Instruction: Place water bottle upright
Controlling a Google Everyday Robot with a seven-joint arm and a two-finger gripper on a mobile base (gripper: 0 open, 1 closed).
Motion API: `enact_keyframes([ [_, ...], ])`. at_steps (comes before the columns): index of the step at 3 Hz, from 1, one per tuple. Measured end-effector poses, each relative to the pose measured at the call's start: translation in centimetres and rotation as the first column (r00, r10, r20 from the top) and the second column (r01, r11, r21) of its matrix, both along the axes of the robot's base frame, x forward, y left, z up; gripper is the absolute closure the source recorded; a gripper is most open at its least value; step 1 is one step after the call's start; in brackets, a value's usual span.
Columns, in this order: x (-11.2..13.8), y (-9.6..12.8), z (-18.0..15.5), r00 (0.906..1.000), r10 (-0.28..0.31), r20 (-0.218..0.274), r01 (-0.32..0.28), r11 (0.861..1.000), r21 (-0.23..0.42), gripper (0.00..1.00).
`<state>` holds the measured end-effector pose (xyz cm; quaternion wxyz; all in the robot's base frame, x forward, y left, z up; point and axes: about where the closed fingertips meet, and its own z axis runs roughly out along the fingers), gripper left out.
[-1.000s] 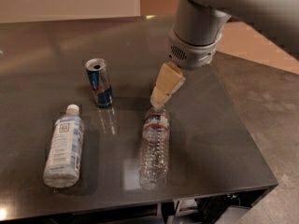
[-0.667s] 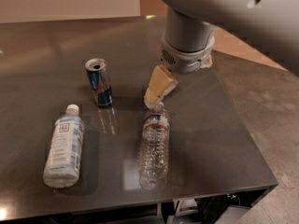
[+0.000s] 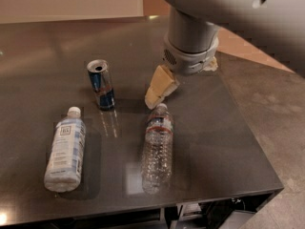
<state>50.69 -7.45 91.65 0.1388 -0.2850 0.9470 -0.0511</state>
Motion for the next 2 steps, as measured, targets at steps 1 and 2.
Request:
enact_keyframes([
  [1, -0.2, 0.4, 0.0, 0.9995, -0.033, -0.001, 0.033, 0.999, -0.021, 0.0],
  [2, -1.1, 1.7, -0.1, 0.9951, -0.098, -0.017, 0.097, 0.995, -0.02, 0.0],
])
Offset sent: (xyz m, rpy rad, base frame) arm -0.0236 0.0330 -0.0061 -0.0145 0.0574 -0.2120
